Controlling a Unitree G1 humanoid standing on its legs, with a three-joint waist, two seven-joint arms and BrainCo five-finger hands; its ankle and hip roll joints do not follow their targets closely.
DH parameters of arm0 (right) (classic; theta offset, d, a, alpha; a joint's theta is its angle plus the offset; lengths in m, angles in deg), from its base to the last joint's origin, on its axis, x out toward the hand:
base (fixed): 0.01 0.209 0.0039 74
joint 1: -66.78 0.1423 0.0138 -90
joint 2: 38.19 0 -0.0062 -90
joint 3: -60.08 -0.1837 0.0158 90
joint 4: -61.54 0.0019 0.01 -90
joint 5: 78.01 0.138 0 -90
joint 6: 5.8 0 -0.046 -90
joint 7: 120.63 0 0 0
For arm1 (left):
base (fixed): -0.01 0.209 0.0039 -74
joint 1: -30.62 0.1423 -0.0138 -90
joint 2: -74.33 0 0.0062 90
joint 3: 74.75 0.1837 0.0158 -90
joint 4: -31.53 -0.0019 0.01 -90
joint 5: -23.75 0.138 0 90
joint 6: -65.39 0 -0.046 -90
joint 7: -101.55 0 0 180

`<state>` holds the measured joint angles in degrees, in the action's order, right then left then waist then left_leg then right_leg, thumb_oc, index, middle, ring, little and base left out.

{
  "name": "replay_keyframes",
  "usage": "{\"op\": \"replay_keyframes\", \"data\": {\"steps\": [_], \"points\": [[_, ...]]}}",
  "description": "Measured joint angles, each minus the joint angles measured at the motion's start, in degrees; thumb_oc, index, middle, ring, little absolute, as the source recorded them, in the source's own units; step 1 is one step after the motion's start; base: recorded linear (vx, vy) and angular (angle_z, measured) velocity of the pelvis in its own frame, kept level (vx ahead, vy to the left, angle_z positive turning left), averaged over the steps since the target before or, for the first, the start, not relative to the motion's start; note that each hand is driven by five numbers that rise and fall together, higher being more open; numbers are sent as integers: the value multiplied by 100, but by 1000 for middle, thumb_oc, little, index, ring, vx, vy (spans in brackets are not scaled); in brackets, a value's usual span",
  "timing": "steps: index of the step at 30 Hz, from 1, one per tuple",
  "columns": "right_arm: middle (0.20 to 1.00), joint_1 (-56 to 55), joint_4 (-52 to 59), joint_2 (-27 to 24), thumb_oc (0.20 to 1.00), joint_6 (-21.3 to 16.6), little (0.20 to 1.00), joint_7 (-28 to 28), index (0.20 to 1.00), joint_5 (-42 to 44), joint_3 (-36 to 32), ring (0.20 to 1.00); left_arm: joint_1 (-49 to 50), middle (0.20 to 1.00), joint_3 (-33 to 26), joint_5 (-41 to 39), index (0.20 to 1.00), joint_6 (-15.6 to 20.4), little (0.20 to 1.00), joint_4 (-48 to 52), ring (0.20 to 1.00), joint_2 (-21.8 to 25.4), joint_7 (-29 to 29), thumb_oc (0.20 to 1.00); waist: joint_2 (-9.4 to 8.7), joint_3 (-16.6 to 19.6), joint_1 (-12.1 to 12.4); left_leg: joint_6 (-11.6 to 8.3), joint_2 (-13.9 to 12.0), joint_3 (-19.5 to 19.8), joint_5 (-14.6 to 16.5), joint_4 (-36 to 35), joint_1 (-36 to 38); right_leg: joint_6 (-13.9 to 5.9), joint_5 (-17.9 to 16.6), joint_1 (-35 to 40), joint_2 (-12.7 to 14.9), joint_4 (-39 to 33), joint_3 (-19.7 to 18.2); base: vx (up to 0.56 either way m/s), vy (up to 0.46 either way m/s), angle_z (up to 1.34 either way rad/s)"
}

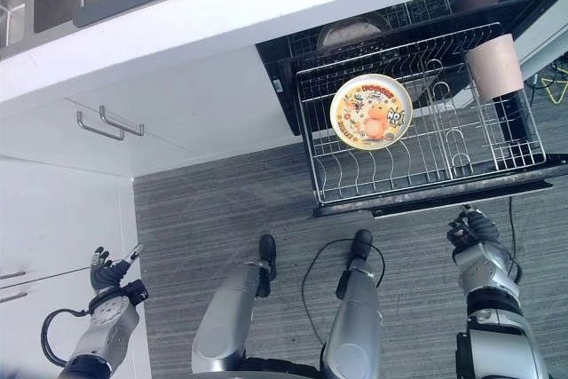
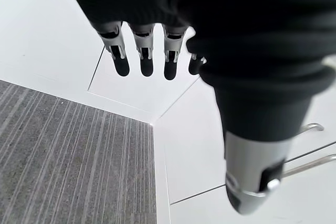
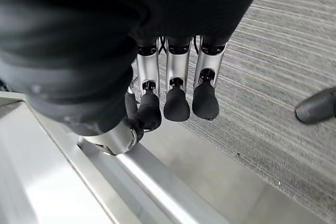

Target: Place the dishes in the dishwasher.

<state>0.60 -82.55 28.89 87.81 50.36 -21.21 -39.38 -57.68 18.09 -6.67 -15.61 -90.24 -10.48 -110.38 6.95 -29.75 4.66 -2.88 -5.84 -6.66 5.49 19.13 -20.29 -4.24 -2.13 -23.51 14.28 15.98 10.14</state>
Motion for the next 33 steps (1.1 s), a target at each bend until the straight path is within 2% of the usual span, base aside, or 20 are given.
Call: {"op": "replay_keyframes", "data": {"steps": [2,5,9,13,16,22,24,26,30,32,33], "points": [[200,42,-20,-56,200,9,200,0,200,-67,5,200,3,1000,-1,-1,1000,-9,1000,15,1000,2,-1,1000,0,0,11,18,5,5,5,0,-5,-1,8,-3,9,25,7,-13,6,4],[200,298,-48,-481,200,79,200,96,200,-273,181,200,15,1000,0,-2,1000,-49,1000,87,1000,4,3,1000,1,-1,21,40,10,35,4,40,-69,-6,2,-50,16,48,14,1,2,2],[200,702,-128,-811,200,396,200,42,200,-628,479,200,82,1000,-10,-1,1000,-139,1000,263,1000,60,8,1000,5,-2,49,37,7,134,1,107,-204,3,9,-117,24,98,92,14,-40,7],[200,1704,-393,-1117,200,589,200,-22,200,-916,947,200,91,1000,-18,0,1000,-276,1000,264,1000,165,31,1000,45,-21,266,28,5,182,-42,125,-325,31,55,-265,42,230,129,23,-49,7],[200,2286,-406,-1116,200,603,200,-58,200,-959,1125,200,99,1000,-14,0,1000,-333,1000,286,1000,165,65,1000,175,-82,392,3,50,289,-74,126,-368,58,191,-346,114,454,181,28,-27,19],[200,2955,-530,-1112,200,615,200,68,200,-1002,1349,200,105,1000,2,4,1000,-431,1000,525,1000,183,165,1000,187,-80,611,-44,131,343,-106,209,-446,50,315,-454,239,716,257,44,-8,10],[200,3254,-908,-1114,200,714,200,108,200,-1152,1577,200,140,1000,-2,6,1000,-443,1000,655,1000,228,240,1000,194,-77,671,-46,166,368,-115,191,-449,-5,337,-468,278,775,265,87,1,10],[200,3370,-1050,-1094,200,748,200,128,200,-1290,1613,200,207,1000,-4,5,1000,-490,1000,709,1000,273,281,1000,210,-66,687,-36,209,408,-120,172,-452,37,430,-473,329,822,279,107,-8,12],[200,3525,-1081,-1172,200,845,200,16,200,-1645,1801,200,405,1000,-31,3,1000,-548,1000,756,1000,564,349,1000,231,-53,740,-41,267,457,-147,131,-454,14,483,-505,404,939,317,53,-64,10],[200,3649,-1102,-1389,200,967,200,-79,200,-1779,1898,200,466,1000,-76,-1,1000,-556,1000,751,1000,613,408,1000,322,7,790,-37,340,497,-174,80,-480,6,556,-555,501,1039,335,61,-68,23],[200,3689,-1128,-1547,200,1023,200,-125,200,-1786,1984,200,518,1000,-79,-4,1000,-574,1000,762,1000,619,451,1000,424,75,853,-34,387,535,-176,80,-506,-15,604,-586,551,1114,342,67,-83,32]]}}
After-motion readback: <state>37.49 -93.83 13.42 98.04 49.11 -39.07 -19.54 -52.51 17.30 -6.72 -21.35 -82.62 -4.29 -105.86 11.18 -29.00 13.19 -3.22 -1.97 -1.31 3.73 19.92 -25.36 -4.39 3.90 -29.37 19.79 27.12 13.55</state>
